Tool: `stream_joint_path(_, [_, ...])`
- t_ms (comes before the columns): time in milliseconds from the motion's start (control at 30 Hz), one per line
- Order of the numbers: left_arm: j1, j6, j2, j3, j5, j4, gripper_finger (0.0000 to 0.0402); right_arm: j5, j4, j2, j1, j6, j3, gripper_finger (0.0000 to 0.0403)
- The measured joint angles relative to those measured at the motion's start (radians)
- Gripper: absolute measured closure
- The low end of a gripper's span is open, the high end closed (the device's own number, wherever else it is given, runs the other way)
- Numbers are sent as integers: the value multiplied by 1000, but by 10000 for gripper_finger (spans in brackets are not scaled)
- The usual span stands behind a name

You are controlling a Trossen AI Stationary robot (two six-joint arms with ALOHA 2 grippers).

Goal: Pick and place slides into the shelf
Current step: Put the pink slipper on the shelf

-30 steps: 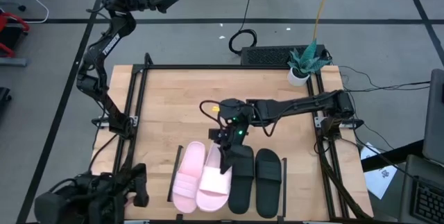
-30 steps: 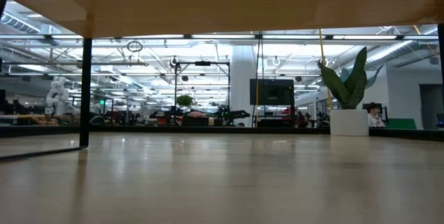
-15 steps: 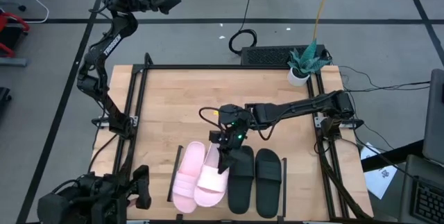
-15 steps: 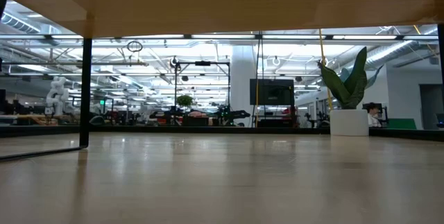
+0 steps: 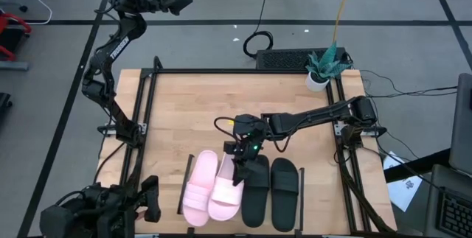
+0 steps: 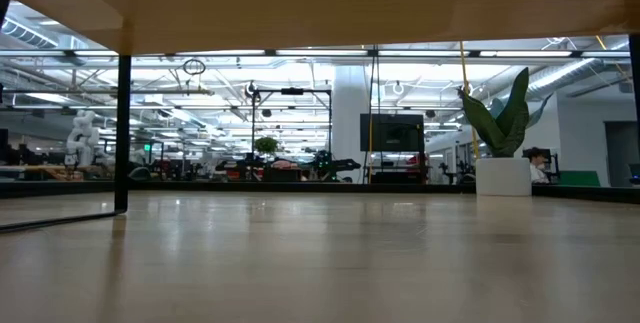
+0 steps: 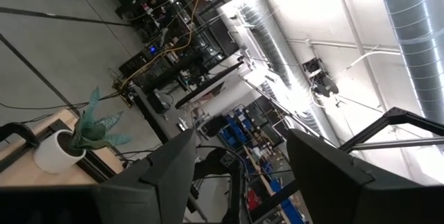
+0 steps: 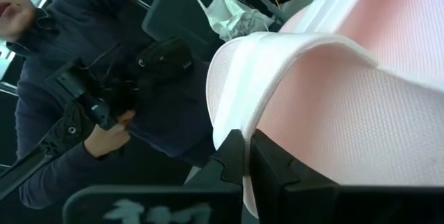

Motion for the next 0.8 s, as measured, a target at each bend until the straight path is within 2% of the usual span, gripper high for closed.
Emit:
stream_joint_path(467, [0,1,0,0,0,0,174,-1,23,0,33,17,0,403])
stream_joint_path(800, [0,1,0,0,-1,0,174,-54,3,0,47,90,0,403])
